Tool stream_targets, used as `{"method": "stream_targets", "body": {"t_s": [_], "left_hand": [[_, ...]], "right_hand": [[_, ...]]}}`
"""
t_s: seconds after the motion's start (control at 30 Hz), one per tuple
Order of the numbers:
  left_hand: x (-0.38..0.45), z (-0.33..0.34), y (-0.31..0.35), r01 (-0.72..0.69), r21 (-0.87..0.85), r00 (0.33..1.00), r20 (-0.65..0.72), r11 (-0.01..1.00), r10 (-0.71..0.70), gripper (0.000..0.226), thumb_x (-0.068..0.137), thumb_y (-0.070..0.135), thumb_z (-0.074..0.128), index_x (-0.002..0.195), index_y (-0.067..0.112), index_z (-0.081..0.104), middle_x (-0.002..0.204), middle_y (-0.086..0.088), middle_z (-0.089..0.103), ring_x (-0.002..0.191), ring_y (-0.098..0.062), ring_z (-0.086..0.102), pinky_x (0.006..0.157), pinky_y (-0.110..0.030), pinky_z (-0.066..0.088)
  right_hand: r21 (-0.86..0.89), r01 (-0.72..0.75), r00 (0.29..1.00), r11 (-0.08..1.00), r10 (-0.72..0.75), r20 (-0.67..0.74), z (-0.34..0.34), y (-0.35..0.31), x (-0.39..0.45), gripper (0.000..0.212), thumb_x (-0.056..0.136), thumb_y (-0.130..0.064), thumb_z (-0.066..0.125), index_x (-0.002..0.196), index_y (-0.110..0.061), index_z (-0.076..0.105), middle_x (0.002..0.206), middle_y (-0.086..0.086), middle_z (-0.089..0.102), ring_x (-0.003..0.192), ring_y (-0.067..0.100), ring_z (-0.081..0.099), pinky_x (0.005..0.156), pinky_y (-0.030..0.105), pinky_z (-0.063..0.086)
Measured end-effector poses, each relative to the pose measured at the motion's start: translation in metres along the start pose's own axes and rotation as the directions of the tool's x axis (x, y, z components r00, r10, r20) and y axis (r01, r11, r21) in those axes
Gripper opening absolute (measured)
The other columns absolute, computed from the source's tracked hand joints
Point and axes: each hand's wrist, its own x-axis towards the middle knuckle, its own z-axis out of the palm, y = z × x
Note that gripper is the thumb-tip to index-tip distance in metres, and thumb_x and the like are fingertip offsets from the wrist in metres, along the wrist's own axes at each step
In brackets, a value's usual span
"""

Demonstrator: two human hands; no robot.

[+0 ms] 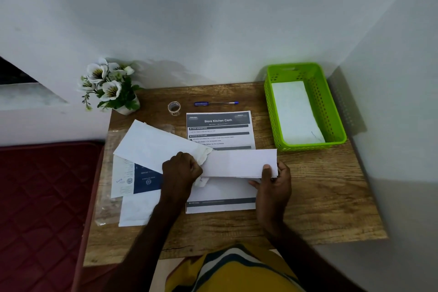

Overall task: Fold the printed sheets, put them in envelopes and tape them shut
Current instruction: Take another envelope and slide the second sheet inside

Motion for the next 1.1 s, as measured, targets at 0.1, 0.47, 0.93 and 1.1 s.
{"method": "stream_targets", "body": {"t_s": [0.1, 0.47, 0.93, 1.1], "left_hand": [[-0.002, 0.006, 0.004, 0.019, 0.019, 0.998, -0.062, 1.000, -0.018, 0.017, 0.090, 0.024, 0.065, 0.085, 0.008, 0.067, 0.088, -0.007, 0.066, 0.084, -0.026, 0.062, 0.080, -0.044, 0.045], [-0.003, 0.015, 0.007, 0.046, 0.036, 0.995, -0.090, 0.998, -0.043, 0.015, 0.090, 0.025, 0.066, 0.083, 0.012, 0.066, 0.086, -0.004, 0.066, 0.083, -0.025, 0.062, 0.079, -0.043, 0.042], [-0.003, 0.019, 0.002, 0.004, 0.131, 0.997, -0.072, 0.991, 0.006, 0.017, 0.094, 0.024, 0.061, 0.089, 0.009, 0.066, 0.091, -0.008, 0.064, 0.088, -0.029, 0.061, 0.079, -0.042, 0.040], [-0.005, 0.018, 0.005, 0.014, 0.065, 0.997, -0.074, 0.998, -0.009, 0.016, 0.094, 0.026, 0.061, 0.091, 0.012, 0.066, 0.094, -0.003, 0.064, 0.091, -0.022, 0.059, 0.085, -0.040, 0.039]], "right_hand": [[0.012, -0.022, 0.999, 1.000, 0.022, 0.032, 0.004, 0.003, -0.009, 0.035, 0.105, -0.017, 0.055, 0.138, -0.011, 0.050, 0.128, 0.009, 0.065, 0.105, 0.018, 0.070, 0.070, 0.039, 0.065], [-0.183, -0.055, 0.989, 0.982, 0.079, 0.128, 0.014, 0.016, -0.027, 0.012, 0.102, -0.025, 0.061, 0.112, -0.021, 0.067, 0.104, -0.006, 0.072, 0.080, 0.000, 0.072, 0.053, 0.024, 0.059], [-0.277, -0.031, 0.982, 0.960, 0.081, 0.170, 0.022, 0.016, -0.021, 0.004, 0.093, -0.021, 0.073, 0.095, -0.019, 0.077, 0.075, 0.001, 0.074, 0.060, 0.019, 0.068, 0.055, 0.032, 0.058], [-0.321, 0.047, 0.971, 0.946, 0.032, 0.236, 0.040, 0.016, -0.027, 0.014, 0.094, -0.023, 0.073, 0.100, -0.014, 0.080, 0.087, 0.000, 0.077, 0.078, 0.014, 0.070, 0.072, 0.028, 0.057]]}}
